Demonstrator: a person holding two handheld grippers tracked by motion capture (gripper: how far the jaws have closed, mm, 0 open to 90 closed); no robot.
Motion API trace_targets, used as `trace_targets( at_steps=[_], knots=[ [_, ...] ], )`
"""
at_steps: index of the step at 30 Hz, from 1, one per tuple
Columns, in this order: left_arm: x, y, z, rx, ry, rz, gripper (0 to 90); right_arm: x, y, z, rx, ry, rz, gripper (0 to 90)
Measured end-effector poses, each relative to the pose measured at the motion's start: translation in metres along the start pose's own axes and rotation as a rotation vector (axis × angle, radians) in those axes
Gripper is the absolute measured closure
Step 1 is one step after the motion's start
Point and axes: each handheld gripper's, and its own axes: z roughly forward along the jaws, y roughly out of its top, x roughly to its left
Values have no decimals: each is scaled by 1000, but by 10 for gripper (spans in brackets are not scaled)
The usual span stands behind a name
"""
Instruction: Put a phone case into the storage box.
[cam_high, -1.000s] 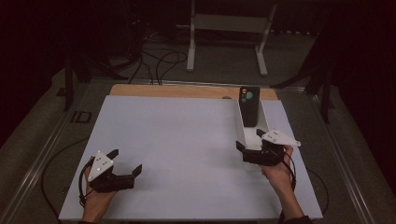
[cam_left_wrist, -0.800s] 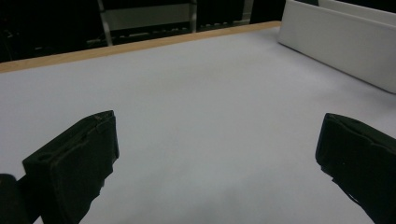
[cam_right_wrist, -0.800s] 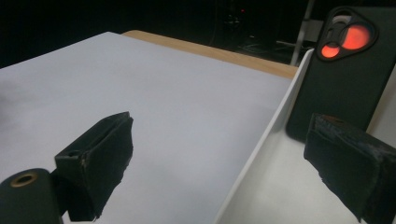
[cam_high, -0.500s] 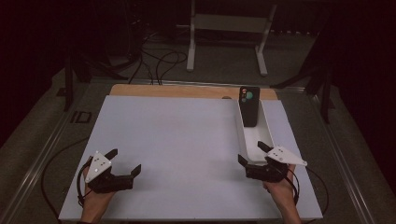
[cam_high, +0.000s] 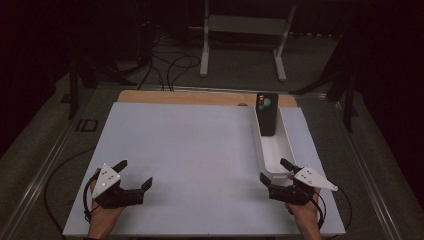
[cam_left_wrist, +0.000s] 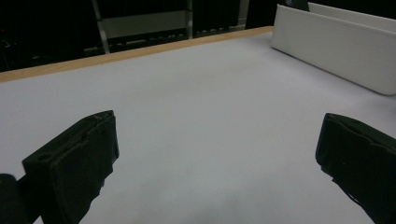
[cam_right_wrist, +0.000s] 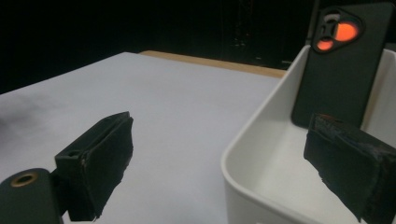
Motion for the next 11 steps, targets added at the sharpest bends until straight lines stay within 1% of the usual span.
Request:
trace_targets(
  at_steps=[2, 11],
  knots=[
    [0, -1, 0, 1, -1, 0, 0, 0, -1, -1, -3, -1, 7, 78],
    [2, -2, -1, 0, 5, -4, 0, 2, -3, 1, 2, -2, -13, 77]
  ],
)
